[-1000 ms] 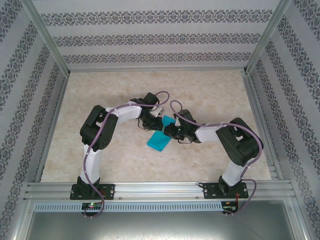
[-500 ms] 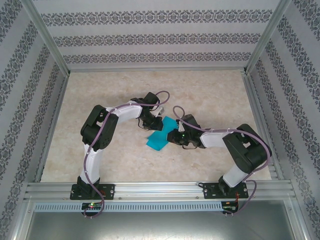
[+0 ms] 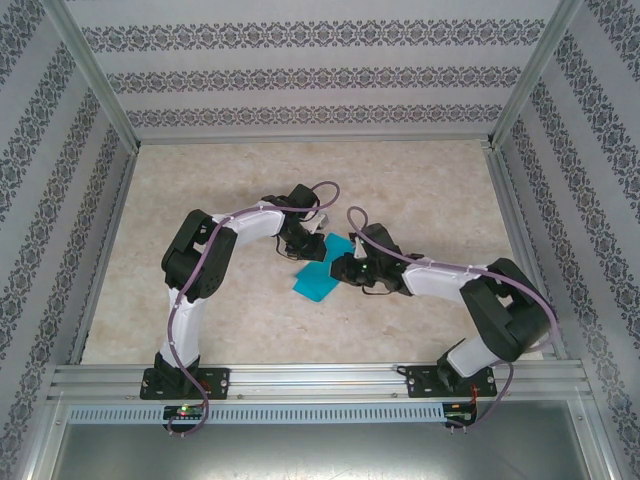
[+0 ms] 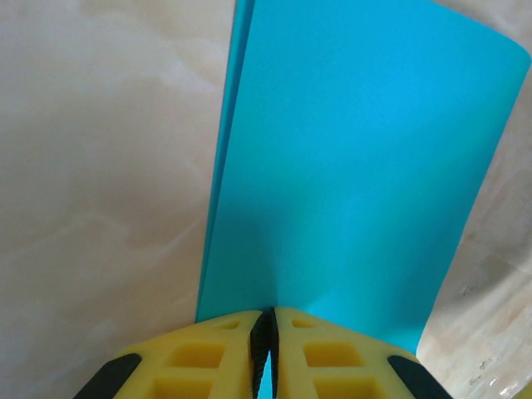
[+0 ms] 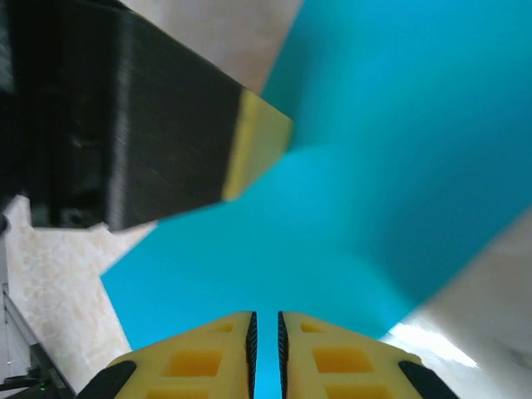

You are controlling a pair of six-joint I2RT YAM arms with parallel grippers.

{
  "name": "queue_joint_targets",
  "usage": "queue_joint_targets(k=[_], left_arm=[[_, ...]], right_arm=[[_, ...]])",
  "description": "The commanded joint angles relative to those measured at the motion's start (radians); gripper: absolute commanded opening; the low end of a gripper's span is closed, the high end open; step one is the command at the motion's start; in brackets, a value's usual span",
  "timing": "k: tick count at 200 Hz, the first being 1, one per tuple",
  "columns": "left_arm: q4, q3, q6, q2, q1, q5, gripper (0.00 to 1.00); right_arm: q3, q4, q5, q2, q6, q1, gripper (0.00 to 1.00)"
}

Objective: Fold a paper plane with a square sheet of paper (pick it up from the middle)
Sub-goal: Fold the square sheet of paper in half at the center of the table.

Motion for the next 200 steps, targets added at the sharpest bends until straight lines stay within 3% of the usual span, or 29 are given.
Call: queue_joint_targets(k=[1, 56, 200], left_arm=[[-0.101, -0.032, 0.028, 0.085, 0.006, -0.179, 0.17], [-0.107, -0.033, 0.029, 0.079, 0.006, -0.186, 0.18], [-0.114, -0.026, 0.037, 0.093, 0.01, -0.197, 0.18]], right_arm=[[0.037, 0.049, -0.008, 0.076, 0.023, 0.029, 0.18], [0.033, 0.072, -0.025, 0.176, 0.024, 0.054, 0.18], [-0.122, 0.0, -0.035, 0.021, 0.039, 0.12, 0.17]])
